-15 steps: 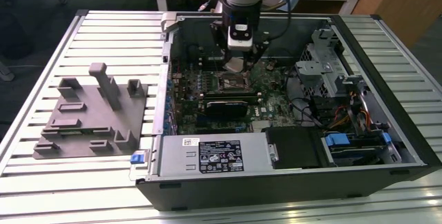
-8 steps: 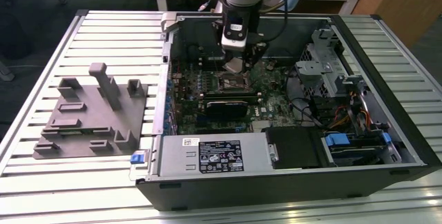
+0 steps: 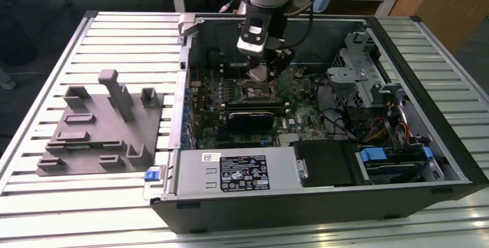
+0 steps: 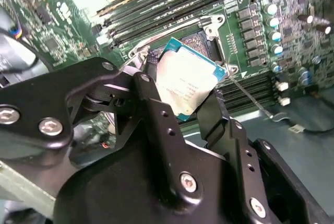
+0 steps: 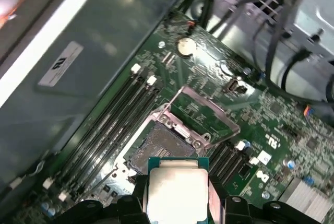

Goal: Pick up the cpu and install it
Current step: 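Place the cpu into insertion slot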

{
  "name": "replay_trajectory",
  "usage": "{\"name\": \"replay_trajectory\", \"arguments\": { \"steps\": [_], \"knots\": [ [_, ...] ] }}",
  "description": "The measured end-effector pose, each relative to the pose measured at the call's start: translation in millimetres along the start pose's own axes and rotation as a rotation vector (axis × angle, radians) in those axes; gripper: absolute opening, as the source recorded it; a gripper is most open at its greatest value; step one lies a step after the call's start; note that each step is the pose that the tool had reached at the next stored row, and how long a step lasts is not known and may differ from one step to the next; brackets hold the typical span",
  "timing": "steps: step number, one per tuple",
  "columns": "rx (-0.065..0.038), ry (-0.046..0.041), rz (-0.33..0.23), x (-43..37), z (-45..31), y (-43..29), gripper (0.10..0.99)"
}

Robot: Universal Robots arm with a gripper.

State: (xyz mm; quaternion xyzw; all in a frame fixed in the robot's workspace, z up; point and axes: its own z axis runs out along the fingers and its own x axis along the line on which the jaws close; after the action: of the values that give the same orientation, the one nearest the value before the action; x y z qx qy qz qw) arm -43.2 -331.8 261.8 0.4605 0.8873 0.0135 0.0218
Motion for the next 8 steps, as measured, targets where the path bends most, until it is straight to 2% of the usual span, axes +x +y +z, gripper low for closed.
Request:
{"name": "replay_trajectory", "arguments": {
  "steps": [8],
  "knots": [
    [0.004,-0.0064,0.145,0.0,1.7,-0.1,0.541]
  ]
}}
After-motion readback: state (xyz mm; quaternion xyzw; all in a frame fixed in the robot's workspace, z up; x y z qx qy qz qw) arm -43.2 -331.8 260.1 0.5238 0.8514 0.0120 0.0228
